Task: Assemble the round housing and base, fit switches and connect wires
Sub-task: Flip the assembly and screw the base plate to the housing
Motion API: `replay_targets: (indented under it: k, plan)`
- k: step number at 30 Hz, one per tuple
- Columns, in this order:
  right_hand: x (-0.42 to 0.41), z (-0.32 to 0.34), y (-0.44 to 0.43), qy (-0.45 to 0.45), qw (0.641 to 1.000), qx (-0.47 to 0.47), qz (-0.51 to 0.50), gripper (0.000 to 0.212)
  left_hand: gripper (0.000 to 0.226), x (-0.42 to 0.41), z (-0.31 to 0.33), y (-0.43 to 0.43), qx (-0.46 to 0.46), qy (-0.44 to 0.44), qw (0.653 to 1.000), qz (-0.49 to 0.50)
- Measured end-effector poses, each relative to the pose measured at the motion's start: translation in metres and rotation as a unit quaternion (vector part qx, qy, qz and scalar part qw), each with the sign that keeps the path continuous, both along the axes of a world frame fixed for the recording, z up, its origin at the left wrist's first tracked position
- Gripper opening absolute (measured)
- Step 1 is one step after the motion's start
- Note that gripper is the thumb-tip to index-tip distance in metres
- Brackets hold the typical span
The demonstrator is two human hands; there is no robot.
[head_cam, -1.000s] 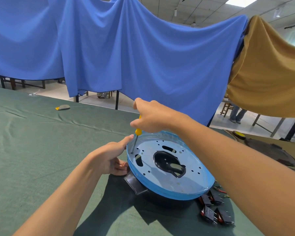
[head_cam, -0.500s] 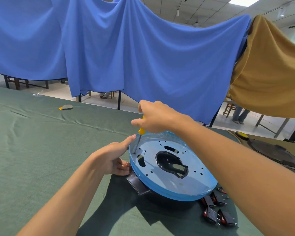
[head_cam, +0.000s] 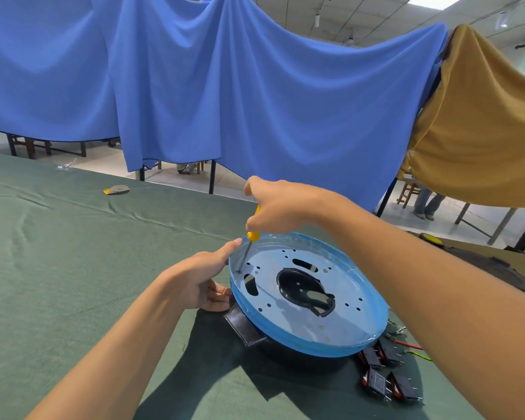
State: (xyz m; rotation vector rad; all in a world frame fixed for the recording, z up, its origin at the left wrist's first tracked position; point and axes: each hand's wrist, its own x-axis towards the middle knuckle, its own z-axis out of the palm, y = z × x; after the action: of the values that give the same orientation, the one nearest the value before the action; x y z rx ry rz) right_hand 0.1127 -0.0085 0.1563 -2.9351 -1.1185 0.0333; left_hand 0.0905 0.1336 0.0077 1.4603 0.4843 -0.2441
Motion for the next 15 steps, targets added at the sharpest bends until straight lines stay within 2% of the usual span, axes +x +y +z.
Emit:
replay_targets:
  k: [4, 9, 15]
  plan:
    - [-0.003, -0.011, 0.002, -0.04, 0.998, 0.058, 0.0, 0.033, 0.066, -0.001, 0.001, -0.003, 0.002, -0.003, 1.0, -0.009]
    - [0.003, -0.01, -0.017, -0.036, 0.991, 0.125, -0.037, 0.032, 0.047, -0.007, 0.008, -0.007, -0.017, -0.003, 0.999, -0.036]
    - [0.012, -0.025, -0.076, -0.02, 0.951, 0.295, -0.096, 0.023, 0.033, -0.007, 0.01, -0.013, 0.033, -0.012, 0.999, -0.01]
